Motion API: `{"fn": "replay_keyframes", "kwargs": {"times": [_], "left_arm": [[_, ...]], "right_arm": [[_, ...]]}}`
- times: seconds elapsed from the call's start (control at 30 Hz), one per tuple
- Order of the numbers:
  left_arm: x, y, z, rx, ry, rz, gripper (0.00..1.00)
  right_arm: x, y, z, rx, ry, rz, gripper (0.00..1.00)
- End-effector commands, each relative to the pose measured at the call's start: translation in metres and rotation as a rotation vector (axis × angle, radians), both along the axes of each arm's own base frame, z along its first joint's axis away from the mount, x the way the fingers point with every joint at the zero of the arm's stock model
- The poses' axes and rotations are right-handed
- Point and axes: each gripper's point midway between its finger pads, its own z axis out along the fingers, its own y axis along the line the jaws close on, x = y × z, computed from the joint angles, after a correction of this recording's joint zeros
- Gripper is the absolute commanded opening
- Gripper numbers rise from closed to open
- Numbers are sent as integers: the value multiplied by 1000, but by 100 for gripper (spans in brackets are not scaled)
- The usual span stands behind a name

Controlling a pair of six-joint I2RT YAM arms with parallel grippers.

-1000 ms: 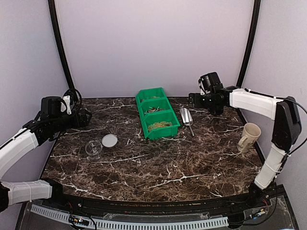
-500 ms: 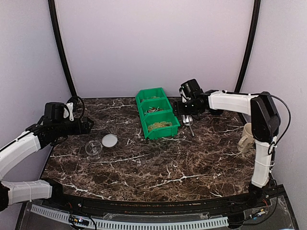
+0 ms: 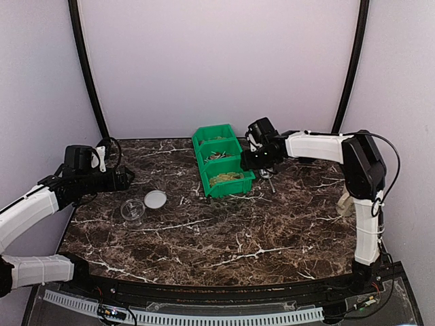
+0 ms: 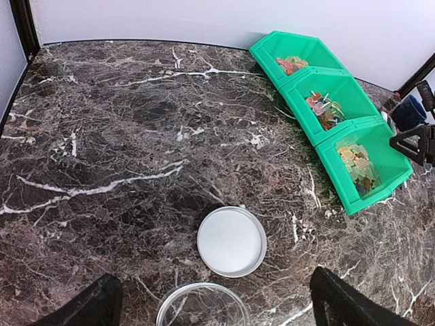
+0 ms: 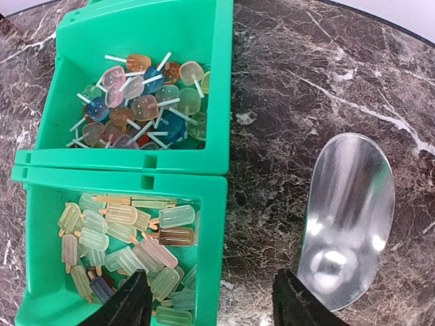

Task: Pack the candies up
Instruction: Move the storage box to the corner of the board.

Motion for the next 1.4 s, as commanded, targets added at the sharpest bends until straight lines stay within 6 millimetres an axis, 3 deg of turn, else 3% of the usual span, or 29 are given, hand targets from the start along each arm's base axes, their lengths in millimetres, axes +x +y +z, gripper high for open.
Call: {"fn": "replay_keyframes", "kwargs": {"times": [0.0,0.2,0.3,0.6,1.0,1.37], "left_arm": [[0,-3,-2,-20,0,-5,99],[0,-4,-4,-25,6,-11,99],[0,-5,-4,-28,8,-11,99],[0,-6,-4,-31,9,-15,99],[0,-6,-6,-33,15,-17,99],[0,-8,-7,-38,21,-26,99]], "right_arm": [[1,11,-1,-5,-1,36,57],[-2,18,-11,-7,28,72,46],[-5,21,-16,-12,41,88,34],[-12,34,-25,-48,54,184,23],[-24,68,-27,-65,46,417,22],[-39,95,-41,-159,36,619,23]]}}
